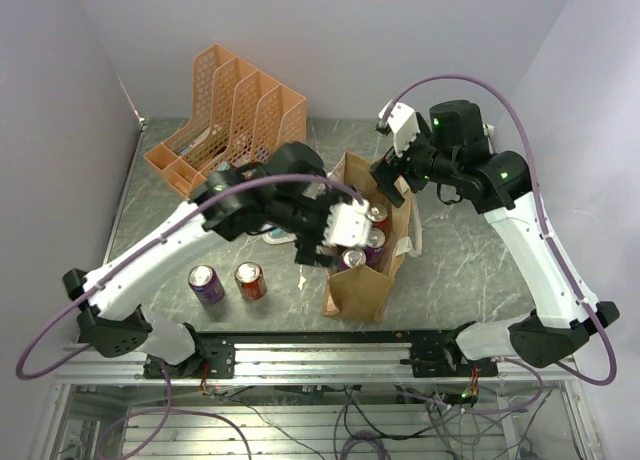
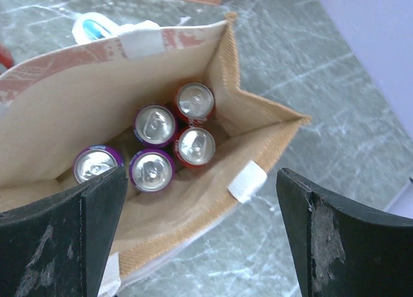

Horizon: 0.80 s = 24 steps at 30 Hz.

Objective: Place the beverage into the canvas bag
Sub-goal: Place the drink in the canvas bag, then pick up the drink from the center of the board.

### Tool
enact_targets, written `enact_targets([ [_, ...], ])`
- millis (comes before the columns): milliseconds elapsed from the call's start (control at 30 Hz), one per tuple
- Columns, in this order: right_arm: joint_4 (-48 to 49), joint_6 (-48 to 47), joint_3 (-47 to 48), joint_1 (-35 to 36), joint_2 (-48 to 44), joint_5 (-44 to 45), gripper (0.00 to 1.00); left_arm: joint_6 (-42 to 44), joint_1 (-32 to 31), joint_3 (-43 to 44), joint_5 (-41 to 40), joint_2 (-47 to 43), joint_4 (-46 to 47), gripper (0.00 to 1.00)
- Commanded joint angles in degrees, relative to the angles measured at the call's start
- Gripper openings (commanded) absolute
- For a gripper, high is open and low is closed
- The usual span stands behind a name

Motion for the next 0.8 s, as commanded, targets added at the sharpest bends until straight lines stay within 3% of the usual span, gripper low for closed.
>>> enact_targets([
  [0, -5.2, 2.4, 4.8, -1.0, 1.2, 8.6, 0.99, -9.8, 8.0, 0.9, -2.1, -6.7, 3.7, 1.0],
  [200, -6.4, 1.0, 12.1, -7.0, 5.0, 13.8, 1.0, -17.5, 19.9, -4.7, -11.5, -13.7, 4.0, 0.99],
  [333, -6.1, 0.4, 15.8, -13.6, 7.4, 11.3, 1.0, -18.5, 21.9, -11.2, -19.5, -17.3, -0.3, 0.99],
  [567, -8.7, 0.5, 23.3, -23.9, 10.3, -0.3, 1.0, -20.4, 22.9, -28.1, -20.4, -24.4, -3.7, 0.99],
  [767, -10.7, -1.5, 25.3, -26.6, 10.0, -2.8, 1.0, -20.6, 25.0, -34.5, -19.1, -22.6, -3.6, 0.99],
])
